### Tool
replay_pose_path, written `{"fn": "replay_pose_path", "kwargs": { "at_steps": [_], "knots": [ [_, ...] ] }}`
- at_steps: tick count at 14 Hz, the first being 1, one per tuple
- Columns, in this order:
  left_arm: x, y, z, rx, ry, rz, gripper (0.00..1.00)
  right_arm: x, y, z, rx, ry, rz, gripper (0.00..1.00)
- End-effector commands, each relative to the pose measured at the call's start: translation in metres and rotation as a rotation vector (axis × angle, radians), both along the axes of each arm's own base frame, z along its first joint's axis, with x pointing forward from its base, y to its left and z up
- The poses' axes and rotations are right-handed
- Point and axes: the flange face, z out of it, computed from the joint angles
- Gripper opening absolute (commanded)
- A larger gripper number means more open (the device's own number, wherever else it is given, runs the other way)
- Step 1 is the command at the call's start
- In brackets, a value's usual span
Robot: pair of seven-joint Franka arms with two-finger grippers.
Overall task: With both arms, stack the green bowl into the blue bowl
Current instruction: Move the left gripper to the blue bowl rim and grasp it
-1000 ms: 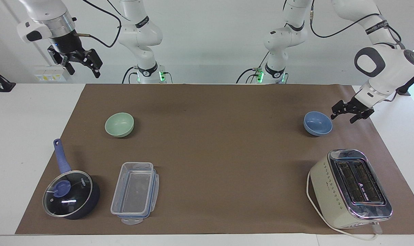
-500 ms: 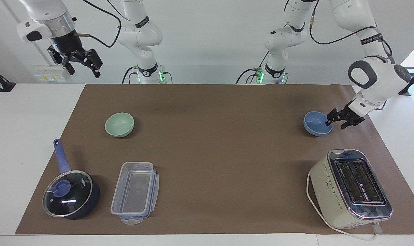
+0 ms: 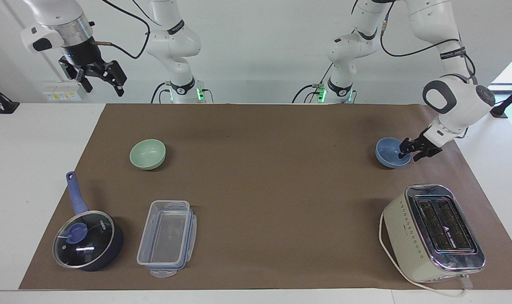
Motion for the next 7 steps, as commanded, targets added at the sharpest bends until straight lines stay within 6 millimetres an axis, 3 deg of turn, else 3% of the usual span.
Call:
{"fn": "replay_pose_path", "kwargs": {
  "at_steps": [1,5,6,7],
  "knots": [
    [-0.0075,0.0111,-0.0014,-0.008,-0.020,0.018,0.54,-0.0046,-0.0028,0.0002,0.003,0.003,0.017,1.00],
    [-0.0080,0.0106,-0.0019,-0.012,-0.015,0.019,0.06,-0.0051,-0.0028,0.0003,0.003,0.003,0.017,1.00],
    [-0.0077,0.0107,-0.0013,-0.012,-0.015,0.018,0.00,-0.0056,-0.0028,0.0010,0.003,0.002,0.017,1.00],
    [-0.0079,0.0106,-0.0015,-0.013,-0.014,0.017,0.00,-0.0056,-0.0028,0.0010,0.003,0.002,0.017,1.00]
  ]
}}
